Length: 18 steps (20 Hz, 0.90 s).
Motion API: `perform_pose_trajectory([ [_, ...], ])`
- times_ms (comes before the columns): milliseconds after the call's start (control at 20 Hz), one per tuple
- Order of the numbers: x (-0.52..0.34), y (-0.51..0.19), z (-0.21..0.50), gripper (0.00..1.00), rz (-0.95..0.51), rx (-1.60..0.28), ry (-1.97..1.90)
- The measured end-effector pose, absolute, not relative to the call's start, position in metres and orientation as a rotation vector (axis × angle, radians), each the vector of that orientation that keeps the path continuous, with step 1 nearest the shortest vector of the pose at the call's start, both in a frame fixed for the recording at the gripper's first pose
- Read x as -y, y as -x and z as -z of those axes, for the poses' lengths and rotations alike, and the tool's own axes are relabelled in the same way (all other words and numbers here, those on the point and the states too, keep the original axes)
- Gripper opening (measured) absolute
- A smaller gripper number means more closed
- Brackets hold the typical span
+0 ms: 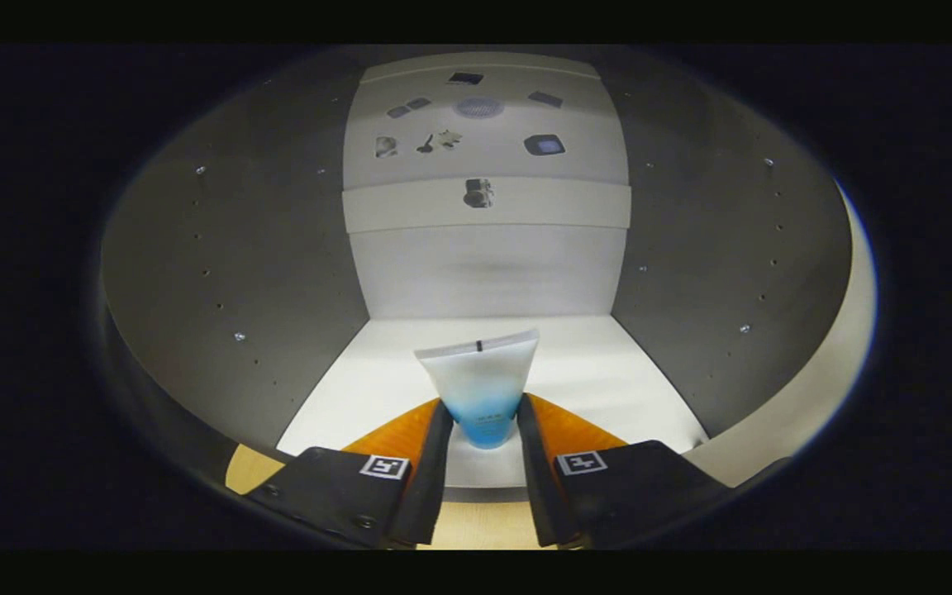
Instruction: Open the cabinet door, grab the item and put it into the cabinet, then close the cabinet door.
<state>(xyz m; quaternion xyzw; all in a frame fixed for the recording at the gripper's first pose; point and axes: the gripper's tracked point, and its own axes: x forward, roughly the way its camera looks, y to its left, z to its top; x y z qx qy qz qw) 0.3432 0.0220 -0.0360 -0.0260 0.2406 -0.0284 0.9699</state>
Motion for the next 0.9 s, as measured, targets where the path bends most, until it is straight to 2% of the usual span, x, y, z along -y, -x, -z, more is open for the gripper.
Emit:
perform_pose_trajectory([
  [100, -0.021, -0.342, 0.036, 0.55, 0.063, -0.487, 0.053],
  [250, -0.02, -0.338, 0.032, 0.67, 0.065, -0.475, 0.05],
  [400, -0.02, -0.33, 0.023, 0.92, 0.059, -0.457, 0.046],
  [600, -0.02, -0.302, 0.001, 0.96, 0.073, -0.39, 0.049],
  [900, -0.039, -0.223, -0.055, 0.96, 0.039, -0.228, 0.063],
])
